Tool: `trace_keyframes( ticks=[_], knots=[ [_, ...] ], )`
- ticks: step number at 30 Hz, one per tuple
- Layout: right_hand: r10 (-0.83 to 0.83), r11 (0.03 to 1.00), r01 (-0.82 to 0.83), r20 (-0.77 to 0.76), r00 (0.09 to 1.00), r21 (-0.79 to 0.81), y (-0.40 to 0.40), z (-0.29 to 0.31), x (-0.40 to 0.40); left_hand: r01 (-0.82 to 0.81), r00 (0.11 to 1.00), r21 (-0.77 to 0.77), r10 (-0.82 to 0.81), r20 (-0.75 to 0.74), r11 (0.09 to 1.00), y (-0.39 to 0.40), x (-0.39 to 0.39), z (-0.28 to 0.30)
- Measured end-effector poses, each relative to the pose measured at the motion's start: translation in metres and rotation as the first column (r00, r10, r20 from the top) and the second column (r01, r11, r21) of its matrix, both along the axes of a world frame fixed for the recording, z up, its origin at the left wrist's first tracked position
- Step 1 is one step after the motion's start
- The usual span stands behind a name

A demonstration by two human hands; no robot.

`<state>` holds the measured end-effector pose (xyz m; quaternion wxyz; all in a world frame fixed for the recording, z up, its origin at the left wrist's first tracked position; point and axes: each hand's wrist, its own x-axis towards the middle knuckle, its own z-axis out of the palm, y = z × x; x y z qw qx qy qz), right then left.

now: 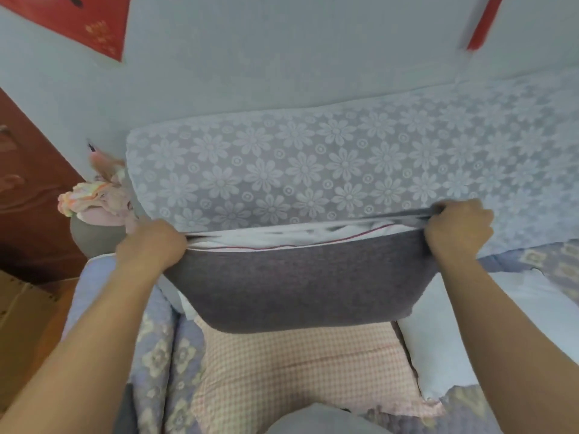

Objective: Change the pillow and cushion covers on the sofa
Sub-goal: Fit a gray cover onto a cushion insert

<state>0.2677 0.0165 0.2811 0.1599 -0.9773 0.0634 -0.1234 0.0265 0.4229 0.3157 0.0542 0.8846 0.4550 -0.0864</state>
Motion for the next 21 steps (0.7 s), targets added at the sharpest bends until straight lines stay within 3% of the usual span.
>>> trace_keyframes(
  ticks=[2,3,5,8,9,11,13,14,17,21],
  knots=[
    [0.025,0.995,-0.052,-0.296,0.955,-0.085,-0.002,-0.025,0.001,0.081,0.995,-0.038,-0.083,-0.051,0.996,-0.016,0.005,-0.034],
    [0.049,0.983,-0.107,-0.353,0.934,-0.147,-0.004,-0.039,-0.004,0.115,0.991,-0.043,-0.117,-0.064,0.992,-0.028,0.004,-0.050],
    [0.182,0.940,-0.248,-0.268,0.946,-0.236,-0.007,-0.068,-0.023,0.202,0.978,0.014,-0.201,-0.055,0.979,-0.049,-0.005,-0.072],
    [0.478,0.873,-0.473,0.021,0.878,-0.120,0.014,-0.083,-0.064,0.186,0.979,0.055,-0.190,0.075,0.981,-0.050,-0.017,-0.086],
    [0.593,0.805,-0.588,0.080,0.802,-0.072,0.030,-0.080,-0.079,0.140,0.982,0.031,-0.143,0.125,0.990,-0.048,-0.018,-0.085],
    [0.825,0.562,-0.826,0.106,0.555,-0.049,0.067,-0.072,-0.115,0.067,0.975,0.005,-0.067,0.213,0.998,-0.043,-0.017,-0.081],
    [0.960,0.279,-0.960,0.037,0.277,-0.035,0.105,-0.072,-0.151,0.049,0.960,-0.001,-0.046,0.277,0.999,-0.042,-0.014,-0.075],
    [0.982,0.186,-0.983,-0.019,0.186,0.003,0.123,-0.079,-0.165,0.056,0.955,-0.008,-0.051,0.293,0.998,-0.041,-0.013,-0.073],
    [0.994,0.034,-0.999,-0.103,0.032,0.018,0.173,-0.098,-0.186,0.143,0.945,-0.027,-0.129,0.300,0.989,-0.039,-0.014,-0.070],
    [0.980,-0.063,-0.994,-0.184,-0.078,0.087,0.224,-0.098,-0.208,0.225,0.920,-0.019,-0.205,0.333,0.974,-0.042,-0.025,-0.072]
  ],
)
